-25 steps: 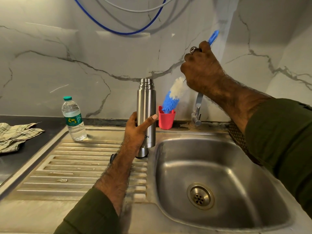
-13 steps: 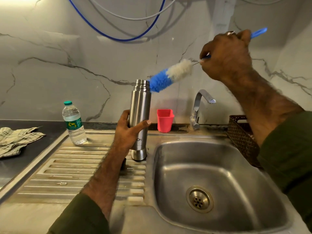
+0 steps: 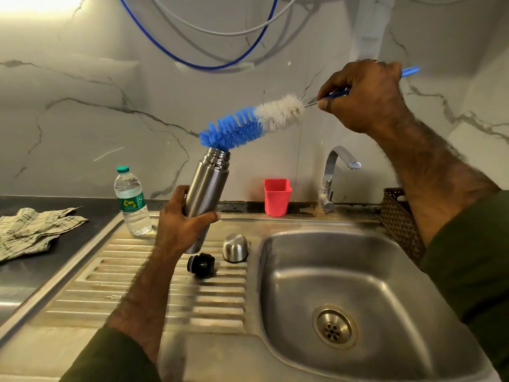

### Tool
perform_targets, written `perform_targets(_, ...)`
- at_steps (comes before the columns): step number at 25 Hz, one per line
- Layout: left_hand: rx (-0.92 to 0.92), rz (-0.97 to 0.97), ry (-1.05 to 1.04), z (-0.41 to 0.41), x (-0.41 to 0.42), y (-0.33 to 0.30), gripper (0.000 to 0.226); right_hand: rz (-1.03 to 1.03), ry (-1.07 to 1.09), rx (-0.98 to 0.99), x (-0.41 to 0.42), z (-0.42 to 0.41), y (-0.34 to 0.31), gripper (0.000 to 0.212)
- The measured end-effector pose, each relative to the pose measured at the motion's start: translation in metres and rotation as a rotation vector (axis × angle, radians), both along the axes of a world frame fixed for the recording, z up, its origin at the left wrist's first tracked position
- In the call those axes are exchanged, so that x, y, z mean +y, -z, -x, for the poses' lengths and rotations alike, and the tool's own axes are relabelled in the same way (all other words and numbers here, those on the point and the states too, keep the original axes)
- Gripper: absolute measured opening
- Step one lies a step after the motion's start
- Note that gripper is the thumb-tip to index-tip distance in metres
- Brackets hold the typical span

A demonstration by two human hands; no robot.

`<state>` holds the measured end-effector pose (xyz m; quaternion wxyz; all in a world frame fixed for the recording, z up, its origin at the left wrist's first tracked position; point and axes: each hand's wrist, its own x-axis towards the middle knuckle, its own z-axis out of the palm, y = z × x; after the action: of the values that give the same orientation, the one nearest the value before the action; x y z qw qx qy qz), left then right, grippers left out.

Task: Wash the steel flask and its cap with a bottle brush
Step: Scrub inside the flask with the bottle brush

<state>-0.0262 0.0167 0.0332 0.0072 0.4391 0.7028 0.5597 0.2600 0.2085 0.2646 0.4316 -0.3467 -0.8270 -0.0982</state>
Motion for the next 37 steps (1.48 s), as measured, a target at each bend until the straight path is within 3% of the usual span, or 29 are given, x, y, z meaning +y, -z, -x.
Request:
perform_targets(15, 0.134, 0.120, -0.056, 0.021, -0.008, 0.008, 0.075, -0.088, -0.015, -0.251, 0.006, 0.006, -0.029, 0.015)
perform_targets(20, 0.148, 0.126, -0.010, 0.026, -0.011, 0.008, 0.084, 0.024, -0.042, -0.268, 0.010, 0.007, -0.029, 0.021)
perform_targets(28, 0.266, 0.145, 0.031, 0.023, -0.009, 0.010, 0.090, 0.270, -0.044, -0.465, 0.019, 0.013, -0.005, 0.032)
perform_targets(34, 0.325, 0.156, 0.006, 0.024, -0.010, 0.011, 0.088, 0.106, -0.104, -0.619, 0.019, 0.007, 0.000, 0.029)
perform_targets(37, 0.290, 0.150, -0.011, 0.026, -0.010, 0.011, 0.087, -0.020, -0.133, -0.529, 0.024, -0.005, 0.000, 0.028)
